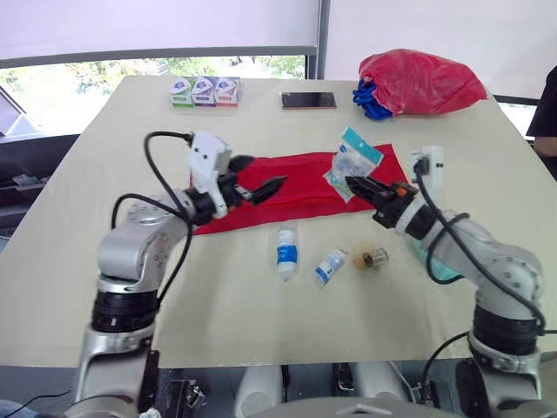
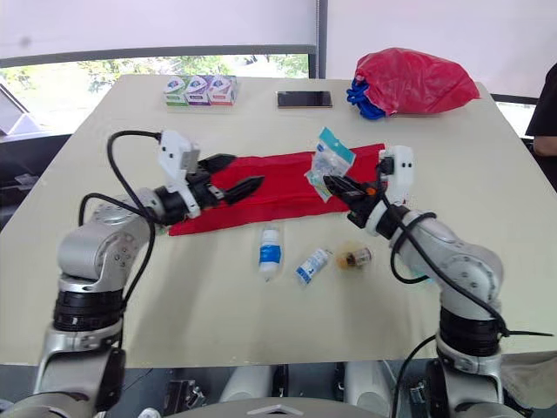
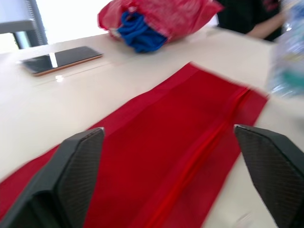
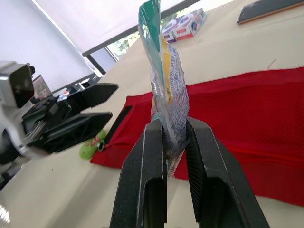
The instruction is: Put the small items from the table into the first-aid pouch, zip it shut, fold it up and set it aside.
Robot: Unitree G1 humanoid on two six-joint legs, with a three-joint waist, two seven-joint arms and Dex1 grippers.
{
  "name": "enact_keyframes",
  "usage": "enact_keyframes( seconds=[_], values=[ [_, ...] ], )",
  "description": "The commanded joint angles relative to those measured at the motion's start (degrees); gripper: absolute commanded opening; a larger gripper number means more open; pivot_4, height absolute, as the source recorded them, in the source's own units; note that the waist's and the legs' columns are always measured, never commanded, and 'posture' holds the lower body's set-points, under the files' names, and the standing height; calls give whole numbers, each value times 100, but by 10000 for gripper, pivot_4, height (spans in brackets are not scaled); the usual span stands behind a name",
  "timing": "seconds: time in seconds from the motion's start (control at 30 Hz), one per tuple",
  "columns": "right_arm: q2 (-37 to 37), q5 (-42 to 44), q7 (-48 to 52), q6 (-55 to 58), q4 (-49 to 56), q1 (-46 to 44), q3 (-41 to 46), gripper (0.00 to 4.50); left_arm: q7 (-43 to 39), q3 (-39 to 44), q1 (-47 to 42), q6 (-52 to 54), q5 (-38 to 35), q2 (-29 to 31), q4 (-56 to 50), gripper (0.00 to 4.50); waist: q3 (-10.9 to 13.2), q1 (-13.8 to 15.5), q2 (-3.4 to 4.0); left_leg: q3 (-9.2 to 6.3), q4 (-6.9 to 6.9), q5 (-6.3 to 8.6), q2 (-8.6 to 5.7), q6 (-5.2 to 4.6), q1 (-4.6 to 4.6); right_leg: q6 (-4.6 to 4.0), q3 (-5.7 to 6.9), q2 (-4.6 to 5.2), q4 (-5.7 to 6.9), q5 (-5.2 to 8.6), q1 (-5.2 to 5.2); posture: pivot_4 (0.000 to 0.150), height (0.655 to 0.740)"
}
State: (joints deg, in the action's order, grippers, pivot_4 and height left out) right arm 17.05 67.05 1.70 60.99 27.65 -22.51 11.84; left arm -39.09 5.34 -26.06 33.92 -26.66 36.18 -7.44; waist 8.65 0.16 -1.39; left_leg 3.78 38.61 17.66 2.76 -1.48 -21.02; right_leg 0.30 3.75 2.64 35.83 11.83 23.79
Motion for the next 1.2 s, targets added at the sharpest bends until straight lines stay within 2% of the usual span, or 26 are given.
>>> enact_keyframes(
  seconds=[0.03, 0.23, 0.37, 0.6, 0.93, 0.97, 1.03, 1.2],
  values=[
    [559, 817, 391, 17, 459, 230, 402, 1041, -499, 80, 36, -1032, 593, 545, 703, 44505, 0, 4, -1, 1, -3, 1, 0, -2, -1, 1, 0, 0, -3, 0, 0, 1500, 7400],
    [1428, 1199, 745, -193, 520, 606, 693, 1041, -1170, -71, 195, -2264, 1266, 1152, 1822, 44505, 0, 27, -2, 17, -15, 8, 20, -14, -3, 4, -8, 5, -12, 2, 10, 1500, 7400],
    [1601, 1208, 781, -376, 513, 712, 635, 1041, -1403, -230, 93, -2828, 1643, 1270, 2498, 44505, 0, 51, -2, 27, -15, 9, 30, -15, -1, 5, -10, 4, -12, 2, 13, 1500, 7400],
    [1469, 1096, 626, -653, 588, 704, 315, 1041, -1739, -574, -268, -3117, 1923, 997, 3150, 44505, -2, 69, -7, 27, -14, 9, 32, -16, -7, 7, -7, 5, -11, 2, 15, 1500, 7400],
    [1489, 1072, 402, -844, 681, 780, 143, 1041, -1626, -838, -1184, -3672, 2423, 602, 4491, 44505, -4, 41, -12, 32, -11, 10, 32, -18, -8, 8, -9, 2, -10, 0, 16, 1500, 7400],
    [1508, 1083, 383, -862, 698, 807, 153, 1041, -1647, -801, -1250, -3690, 2383, 560, 4543, 39749, -4, 45, -12, 34, -11, 11, 32, -18, -7, 8, -10, 2, -10, 0, 16, 1500, 7400],
    [1542, 1120, 358, -898, 733, 864, 169, 1041, -1756, -689, -1328, -3687, 2232, 477, 4551, 34397, -4, 58, -13, 31, -11, 11, 33, -18, -9, 8, -8, 3, -10, 0, 17, 1500, 7400],
    [1537, 1255, 303, -924, 786, 975, 123, 1041, -2303, -672, -1264, -3762, 2009, 435, 4327, 8220, -5, 59, -14, 30, -9, 10, 33, -18, -10, 8, -7, 3, -9, 0, 16, 1500, 7400]
  ],
)
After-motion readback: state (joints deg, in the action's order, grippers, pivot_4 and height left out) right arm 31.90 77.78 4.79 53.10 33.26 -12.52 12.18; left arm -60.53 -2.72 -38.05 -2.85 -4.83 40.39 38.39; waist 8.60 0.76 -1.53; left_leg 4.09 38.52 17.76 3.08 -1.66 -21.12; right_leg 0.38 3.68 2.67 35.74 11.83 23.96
